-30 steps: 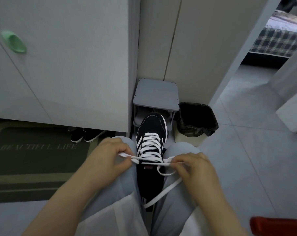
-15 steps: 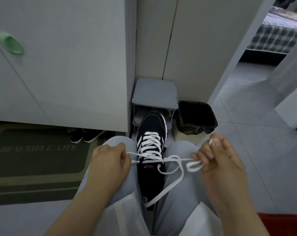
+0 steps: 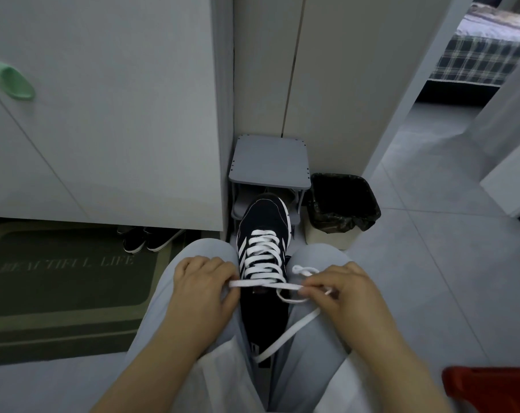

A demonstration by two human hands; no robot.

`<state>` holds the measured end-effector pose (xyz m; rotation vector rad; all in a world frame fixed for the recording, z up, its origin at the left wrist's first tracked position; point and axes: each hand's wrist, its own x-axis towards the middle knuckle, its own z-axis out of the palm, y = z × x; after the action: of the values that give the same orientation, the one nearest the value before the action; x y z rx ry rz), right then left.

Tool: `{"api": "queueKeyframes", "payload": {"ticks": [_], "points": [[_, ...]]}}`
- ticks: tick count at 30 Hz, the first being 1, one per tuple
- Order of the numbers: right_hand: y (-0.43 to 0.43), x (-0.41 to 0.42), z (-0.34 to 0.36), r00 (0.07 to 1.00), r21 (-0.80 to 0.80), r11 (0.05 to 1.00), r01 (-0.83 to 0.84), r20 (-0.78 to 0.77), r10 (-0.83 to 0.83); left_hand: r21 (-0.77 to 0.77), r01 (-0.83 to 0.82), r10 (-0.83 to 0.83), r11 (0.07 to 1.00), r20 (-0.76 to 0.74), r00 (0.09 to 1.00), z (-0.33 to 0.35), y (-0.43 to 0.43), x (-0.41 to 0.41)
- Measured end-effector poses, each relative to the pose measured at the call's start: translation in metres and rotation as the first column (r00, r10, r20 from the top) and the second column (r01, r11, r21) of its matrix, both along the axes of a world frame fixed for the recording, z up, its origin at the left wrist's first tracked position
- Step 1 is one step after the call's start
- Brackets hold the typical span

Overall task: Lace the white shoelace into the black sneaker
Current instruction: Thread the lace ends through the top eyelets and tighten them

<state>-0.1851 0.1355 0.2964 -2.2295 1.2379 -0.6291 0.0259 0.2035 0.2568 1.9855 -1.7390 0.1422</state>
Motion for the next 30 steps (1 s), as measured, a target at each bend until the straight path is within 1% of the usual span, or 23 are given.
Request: {"api": "queueKeyframes", "payload": {"ticks": [1,3,5,7,8,10,11,12,14,15,16,18,21,23,24,26,27,29,30], "points": [[0.000,-0.004,0.005,0.996,0.067,0.997,0.031,0.077,-0.036,-0.005,0.004,-0.004,1.000,-0.007,1.000,0.001,0.000,-0.001],[0.002,-0.008,0.016,0.974,0.158,0.987,0.038,0.216,-0.073,0.010,-0.004,0.004,1.000,-0.018,1.000,0.004,0.001,-0.002],[0.005,-0.009,0.024,0.941,0.230,0.973,0.001,0.330,-0.079,0.048,-0.005,0.008,0.999,-0.055,0.998,0.004,0.000,-0.003],[0.007,-0.008,0.026,0.884,0.308,0.950,-0.046,0.456,-0.105,0.088,-0.010,0.019,0.996,-0.108,0.994,0.004,-0.002,-0.005],[0.008,-0.008,0.026,0.853,0.344,0.937,-0.059,0.505,-0.131,0.100,-0.010,0.022,0.995,-0.128,0.992,0.004,-0.003,-0.005],[0.007,-0.007,0.023,0.828,0.385,0.922,-0.049,0.531,-0.178,0.102,0.010,0.008,0.995,-0.167,0.986,0.007,-0.003,-0.006],[0.007,-0.007,0.020,0.847,0.375,0.927,-0.030,0.502,-0.175,0.081,0.013,0.004,0.997,-0.205,0.979,0.009,-0.002,-0.007],[0.005,-0.006,0.016,0.887,0.328,0.945,0.001,0.436,-0.153,0.060,0.019,-0.003,0.998,-0.258,0.966,0.012,0.000,-0.009],[0.002,-0.007,0.007,0.969,0.176,0.984,0.039,0.233,-0.080,0.046,0.096,-0.071,0.994,-0.382,0.921,0.015,0.006,-0.013],[0.000,-0.007,0.002,0.989,0.127,0.991,0.027,0.141,-0.045,0.061,0.154,-0.117,0.986,-0.398,0.910,0.015,0.009,-0.016],[-0.001,-0.008,-0.001,0.997,0.114,0.993,0.005,0.074,-0.013,0.094,0.224,-0.170,0.970,-0.394,0.903,0.016,0.011,-0.020],[0.000,-0.008,-0.006,0.999,0.125,0.991,-0.050,0.001,0.050,0.197,0.350,-0.253,0.916,-0.394,0.884,0.017,0.014,-0.032],[0.001,-0.007,-0.004,0.985,0.092,0.985,-0.143,-0.086,0.151,0.340,0.386,-0.305,0.857,-0.270,0.913,0.005,0.013,-0.039],[-0.001,-0.010,-0.005,0.968,0.085,0.981,-0.176,-0.163,0.188,0.341,0.398,-0.336,0.852,-0.226,0.914,0.001,0.014,-0.039],[-0.001,-0.010,-0.007,0.963,0.089,0.978,-0.187,-0.179,0.201,0.323,0.419,-0.361,0.849,-0.225,0.905,-0.001,0.016,-0.039],[-0.001,-0.008,-0.015,0.973,0.031,0.980,-0.194,-0.121,0.197,0.302,0.428,-0.387,0.852,-0.187,0.903,-0.004,0.019,-0.040],[-0.002,-0.009,-0.020,0.979,-0.011,0.982,-0.187,-0.082,0.185,0.237,0.426,-0.393,0.873,-0.173,0.903,-0.006,0.021,-0.041],[-0.003,-0.010,-0.027,0.988,-0.099,0.983,-0.155,-0.036,0.152,0.149,0.456,-0.396,0.877,-0.310,0.864,-0.005,0.023,-0.042],[-0.003,-0.009,-0.028,0.988,-0.109,0.982,-0.154,-0.019,0.153,0.101,0.445,-0.375,0.890,-0.394,0.839,0.000,0.022,-0.041]]}}
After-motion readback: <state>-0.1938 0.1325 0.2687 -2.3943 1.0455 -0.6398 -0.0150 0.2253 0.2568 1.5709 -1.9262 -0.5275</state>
